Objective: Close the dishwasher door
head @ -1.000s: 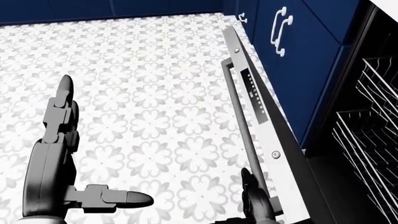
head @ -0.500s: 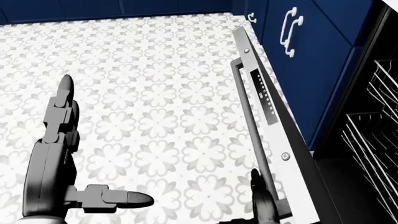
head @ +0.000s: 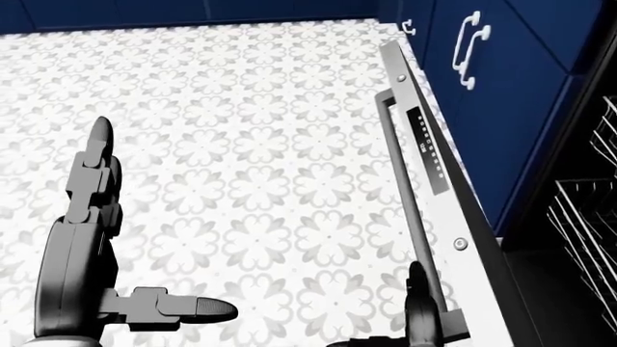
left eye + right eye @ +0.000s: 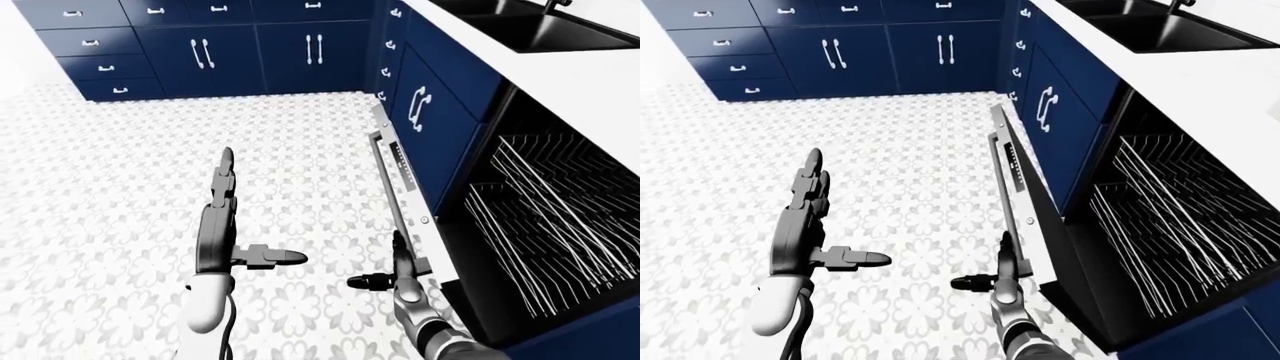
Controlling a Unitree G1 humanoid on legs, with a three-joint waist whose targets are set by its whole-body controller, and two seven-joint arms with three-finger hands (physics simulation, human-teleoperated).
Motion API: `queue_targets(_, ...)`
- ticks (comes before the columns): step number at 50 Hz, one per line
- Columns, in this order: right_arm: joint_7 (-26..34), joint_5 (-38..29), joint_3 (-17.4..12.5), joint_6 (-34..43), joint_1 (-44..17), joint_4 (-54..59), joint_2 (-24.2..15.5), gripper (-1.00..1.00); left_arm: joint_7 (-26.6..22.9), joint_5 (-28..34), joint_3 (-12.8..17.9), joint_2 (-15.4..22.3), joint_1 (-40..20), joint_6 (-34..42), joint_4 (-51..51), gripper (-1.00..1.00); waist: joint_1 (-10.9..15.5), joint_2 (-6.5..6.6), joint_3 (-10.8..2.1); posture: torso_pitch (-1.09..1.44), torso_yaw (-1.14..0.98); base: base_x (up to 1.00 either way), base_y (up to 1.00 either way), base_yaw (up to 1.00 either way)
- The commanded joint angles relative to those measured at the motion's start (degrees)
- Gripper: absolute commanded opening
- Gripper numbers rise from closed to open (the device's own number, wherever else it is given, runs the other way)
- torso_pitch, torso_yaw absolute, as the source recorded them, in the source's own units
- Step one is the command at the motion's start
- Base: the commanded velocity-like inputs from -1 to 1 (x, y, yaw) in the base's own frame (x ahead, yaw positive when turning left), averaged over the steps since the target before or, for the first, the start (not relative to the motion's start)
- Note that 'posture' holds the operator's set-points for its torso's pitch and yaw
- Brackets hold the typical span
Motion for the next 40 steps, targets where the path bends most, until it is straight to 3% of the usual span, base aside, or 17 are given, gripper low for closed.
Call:
queue_targets(1, -3.0, 0.3, -0.7, -1.8, -1.7, -2.4, -2.1, 1.00, 0.2, 0.0, 0.0, 0.1, -1.0, -1.7, -2.4, 1.00, -0.4, -0.22, -1.27, 0.00, 0.00, 0.00, 0.00, 0.00)
queue_targets(29, -9.8, 0.5, -1.3, -0.3, -1.9, -2.3, -3.0, 1.00, 0.2, 0.1, -0.3, 0.0, -1.1, -1.4, -2.5, 1.00, 0.0, -0.28, -1.28, 0.00, 0.00, 0.00, 0.00, 0.00)
queue_targets(40, -15.6, 0.3, -1.8, 2.0, -1.6, -2.2, -3.7, 1.00, 0.3, 0.0, 0.0, 0.1, -0.9, -1.8, -2.3, 1.00, 0.4, -0.28, -1.27, 0.00, 0.00, 0.00, 0.00, 0.00)
